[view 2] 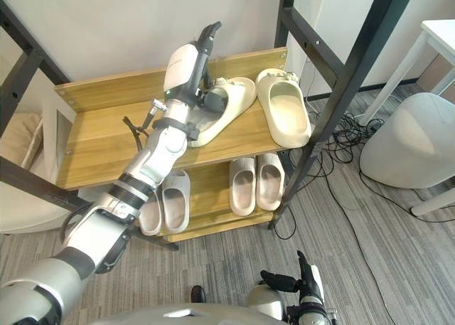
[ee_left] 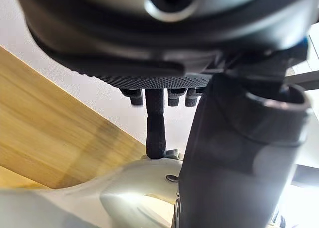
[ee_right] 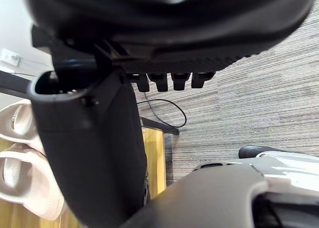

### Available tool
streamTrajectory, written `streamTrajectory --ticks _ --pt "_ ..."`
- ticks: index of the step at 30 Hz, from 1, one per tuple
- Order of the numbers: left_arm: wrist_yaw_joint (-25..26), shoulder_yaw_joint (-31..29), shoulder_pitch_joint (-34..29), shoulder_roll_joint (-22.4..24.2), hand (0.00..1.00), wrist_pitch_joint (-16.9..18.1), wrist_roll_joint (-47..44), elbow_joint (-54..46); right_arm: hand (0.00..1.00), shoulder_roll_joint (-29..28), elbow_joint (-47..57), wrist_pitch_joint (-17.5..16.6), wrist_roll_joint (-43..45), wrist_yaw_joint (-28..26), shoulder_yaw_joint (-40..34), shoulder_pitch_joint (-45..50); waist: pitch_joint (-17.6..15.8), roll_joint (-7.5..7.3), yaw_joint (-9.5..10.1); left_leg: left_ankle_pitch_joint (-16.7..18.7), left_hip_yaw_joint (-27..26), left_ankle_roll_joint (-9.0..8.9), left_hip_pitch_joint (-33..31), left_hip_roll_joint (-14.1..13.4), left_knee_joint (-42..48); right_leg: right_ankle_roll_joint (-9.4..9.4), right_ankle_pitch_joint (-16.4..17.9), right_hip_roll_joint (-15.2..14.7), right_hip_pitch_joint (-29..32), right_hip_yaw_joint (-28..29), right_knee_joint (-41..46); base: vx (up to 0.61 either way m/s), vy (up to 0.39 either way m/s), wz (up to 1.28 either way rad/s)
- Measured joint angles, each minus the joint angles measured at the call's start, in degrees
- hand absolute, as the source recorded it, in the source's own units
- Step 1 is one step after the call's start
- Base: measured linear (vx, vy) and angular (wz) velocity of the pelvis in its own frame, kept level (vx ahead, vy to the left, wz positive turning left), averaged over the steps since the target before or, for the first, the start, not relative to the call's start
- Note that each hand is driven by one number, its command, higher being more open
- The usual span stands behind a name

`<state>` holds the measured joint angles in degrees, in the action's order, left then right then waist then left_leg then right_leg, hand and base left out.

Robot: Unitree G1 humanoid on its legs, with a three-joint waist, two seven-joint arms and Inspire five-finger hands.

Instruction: Organize the slippers on the shoe rack

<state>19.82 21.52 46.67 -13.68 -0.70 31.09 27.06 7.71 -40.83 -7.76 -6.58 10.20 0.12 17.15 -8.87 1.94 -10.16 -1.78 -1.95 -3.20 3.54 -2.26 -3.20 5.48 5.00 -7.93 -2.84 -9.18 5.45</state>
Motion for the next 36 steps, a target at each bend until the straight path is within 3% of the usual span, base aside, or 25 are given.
streamTrajectory --ticks 32,36 --pt "-0.6 0.6 -6.2 -0.1 1.00 1.9 0.9 -18.9 1.00 0.5 -1.5 0.0 -0.1 -0.7 2.2 -0.3 1.2 -1.46 1.55 0.0 2.2 -0.01 -0.2 0.1 0.5 -0.22 1.7 -0.3 -0.1 -1.8 2.5 0.00 -0.003 0.03" --pt "-0.5 -0.3 -10.3 0.2 1.00 3.2 -2.6 -22.3 1.00 0.6 -2.5 0.1 -0.1 -1.1 2.3 -0.6 1.9 -1.54 1.98 0.0 2.6 -0.02 -0.1 0.2 0.6 -0.25 2.3 -0.4 -0.1 -2.2 3.3 -0.02 -0.010 0.05"
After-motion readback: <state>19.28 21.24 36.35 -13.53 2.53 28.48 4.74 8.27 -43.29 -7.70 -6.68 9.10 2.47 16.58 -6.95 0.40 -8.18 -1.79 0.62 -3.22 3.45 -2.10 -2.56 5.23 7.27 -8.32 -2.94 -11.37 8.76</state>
